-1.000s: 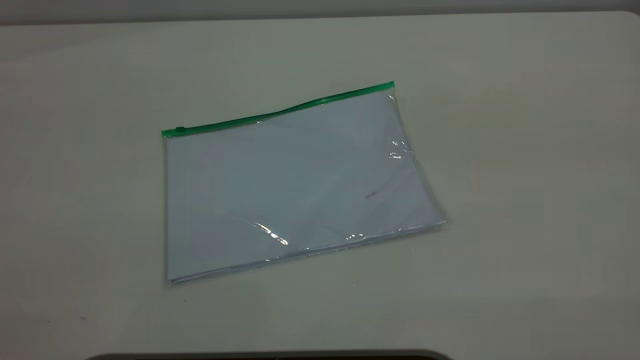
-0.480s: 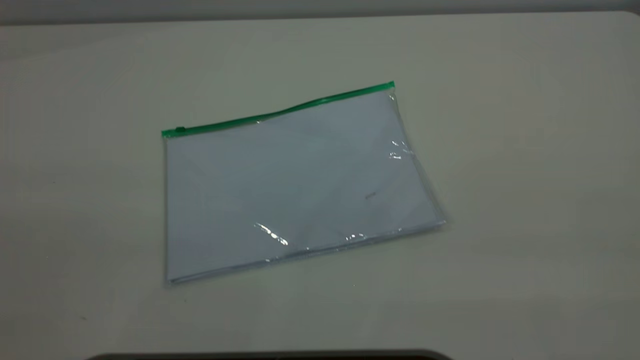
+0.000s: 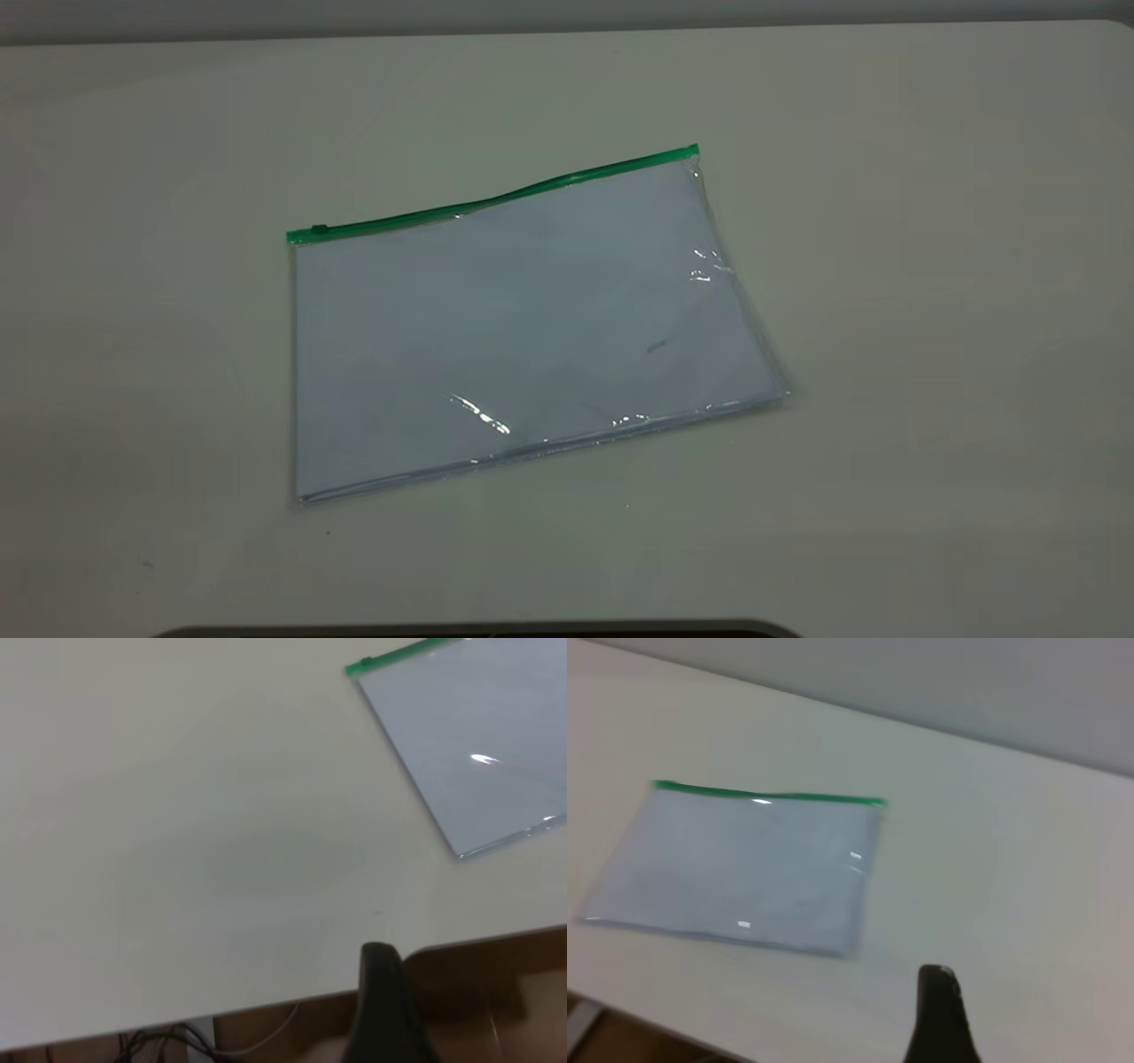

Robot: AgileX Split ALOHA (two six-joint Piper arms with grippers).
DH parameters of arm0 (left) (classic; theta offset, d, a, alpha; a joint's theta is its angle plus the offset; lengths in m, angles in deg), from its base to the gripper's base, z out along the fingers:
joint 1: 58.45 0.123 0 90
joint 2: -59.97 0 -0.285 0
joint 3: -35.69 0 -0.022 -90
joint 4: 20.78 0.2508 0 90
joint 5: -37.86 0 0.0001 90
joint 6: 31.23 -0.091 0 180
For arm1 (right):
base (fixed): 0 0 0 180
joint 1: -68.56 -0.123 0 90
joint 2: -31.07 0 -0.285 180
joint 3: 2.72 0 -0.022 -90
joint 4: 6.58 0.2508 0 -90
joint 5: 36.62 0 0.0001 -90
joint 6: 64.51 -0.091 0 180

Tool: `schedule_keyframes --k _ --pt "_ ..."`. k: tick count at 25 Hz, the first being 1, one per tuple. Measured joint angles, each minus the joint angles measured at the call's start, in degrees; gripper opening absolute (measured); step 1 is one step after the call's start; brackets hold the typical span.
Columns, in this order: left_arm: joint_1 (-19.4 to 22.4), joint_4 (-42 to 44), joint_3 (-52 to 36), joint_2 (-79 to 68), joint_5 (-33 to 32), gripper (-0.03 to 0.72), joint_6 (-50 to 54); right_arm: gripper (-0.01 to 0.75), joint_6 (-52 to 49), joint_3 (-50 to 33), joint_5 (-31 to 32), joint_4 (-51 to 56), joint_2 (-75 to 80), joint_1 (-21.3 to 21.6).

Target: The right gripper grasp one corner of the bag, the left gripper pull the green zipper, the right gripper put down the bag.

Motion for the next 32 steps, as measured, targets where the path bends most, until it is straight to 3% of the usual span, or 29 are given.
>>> schedule_keyframes --k 13,32 --pt "0.0 1.6 0.0 0.0 0.1 0.577 2.3 0.578 -3.2 -8.4 -4.2 -10.7 -0.1 0.0" --pt "0.0 1.6 0.0 0.0 0.1 0.569 2.6 0.578 -3.3 -11.4 -5.7 -11.4 -0.1 0.0"
